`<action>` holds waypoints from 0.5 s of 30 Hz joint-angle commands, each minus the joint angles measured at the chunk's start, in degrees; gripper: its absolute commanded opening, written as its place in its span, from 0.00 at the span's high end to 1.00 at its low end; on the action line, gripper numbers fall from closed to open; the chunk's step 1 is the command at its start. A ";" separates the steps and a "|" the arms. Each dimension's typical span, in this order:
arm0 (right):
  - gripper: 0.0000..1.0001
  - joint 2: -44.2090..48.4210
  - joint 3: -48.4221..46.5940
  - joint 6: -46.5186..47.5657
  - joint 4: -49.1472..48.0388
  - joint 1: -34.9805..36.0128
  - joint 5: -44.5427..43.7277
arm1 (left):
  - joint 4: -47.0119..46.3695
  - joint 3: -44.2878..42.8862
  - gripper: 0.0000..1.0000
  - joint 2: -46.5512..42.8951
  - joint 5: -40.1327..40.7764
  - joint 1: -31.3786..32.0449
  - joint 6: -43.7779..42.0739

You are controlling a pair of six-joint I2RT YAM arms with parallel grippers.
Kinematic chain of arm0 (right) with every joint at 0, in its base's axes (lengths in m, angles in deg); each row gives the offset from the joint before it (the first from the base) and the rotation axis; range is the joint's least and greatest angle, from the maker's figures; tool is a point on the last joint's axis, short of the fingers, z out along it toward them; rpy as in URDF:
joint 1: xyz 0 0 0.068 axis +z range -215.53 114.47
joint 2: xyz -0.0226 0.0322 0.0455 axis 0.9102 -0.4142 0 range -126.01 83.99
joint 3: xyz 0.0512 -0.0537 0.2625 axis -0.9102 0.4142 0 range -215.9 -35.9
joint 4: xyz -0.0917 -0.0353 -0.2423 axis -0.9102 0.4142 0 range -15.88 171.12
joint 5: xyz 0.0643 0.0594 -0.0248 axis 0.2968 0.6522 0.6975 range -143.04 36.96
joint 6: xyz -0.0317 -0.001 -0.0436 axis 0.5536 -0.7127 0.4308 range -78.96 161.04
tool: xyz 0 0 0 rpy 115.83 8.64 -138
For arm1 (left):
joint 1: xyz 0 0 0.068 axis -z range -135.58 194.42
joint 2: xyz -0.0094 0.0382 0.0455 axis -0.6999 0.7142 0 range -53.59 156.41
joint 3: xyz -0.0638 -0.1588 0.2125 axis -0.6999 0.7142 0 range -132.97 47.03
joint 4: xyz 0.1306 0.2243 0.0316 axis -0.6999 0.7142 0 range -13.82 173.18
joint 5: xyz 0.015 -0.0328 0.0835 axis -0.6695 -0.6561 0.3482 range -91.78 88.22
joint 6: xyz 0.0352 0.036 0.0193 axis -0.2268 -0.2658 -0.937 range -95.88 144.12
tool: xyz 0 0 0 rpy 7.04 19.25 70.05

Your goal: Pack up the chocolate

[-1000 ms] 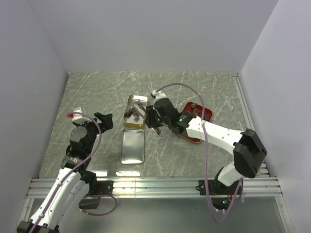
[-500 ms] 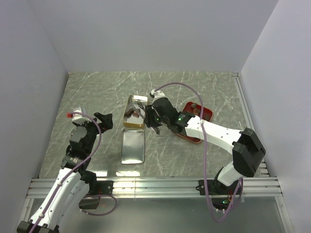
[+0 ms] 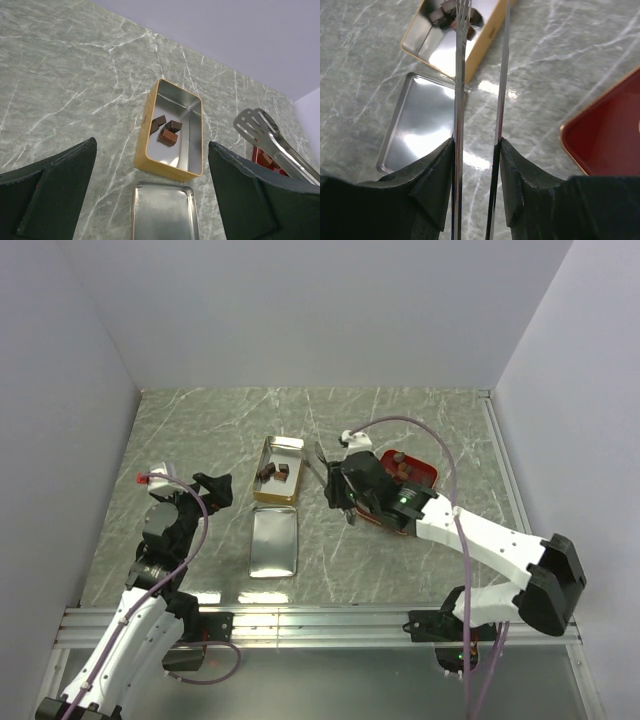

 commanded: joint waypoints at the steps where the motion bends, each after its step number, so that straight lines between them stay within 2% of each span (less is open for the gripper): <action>1: 0.53 5.34 2.96 -1.05 3.16 -1.10 -4.30 | -2.47 0.59 0.01 -1.04 -1.41 0.19 1.32; 8: 0.53 16.84 12.10 -2.54 5.18 -7.34 -3.43 | -1.41 0.50 0.01 -2.01 -0.62 0.19 1.32; 15: 0.52 21.52 17.64 -2.81 5.89 -13.23 -0.88 | -1.50 0.59 0.01 -2.37 -0.88 0.19 1.23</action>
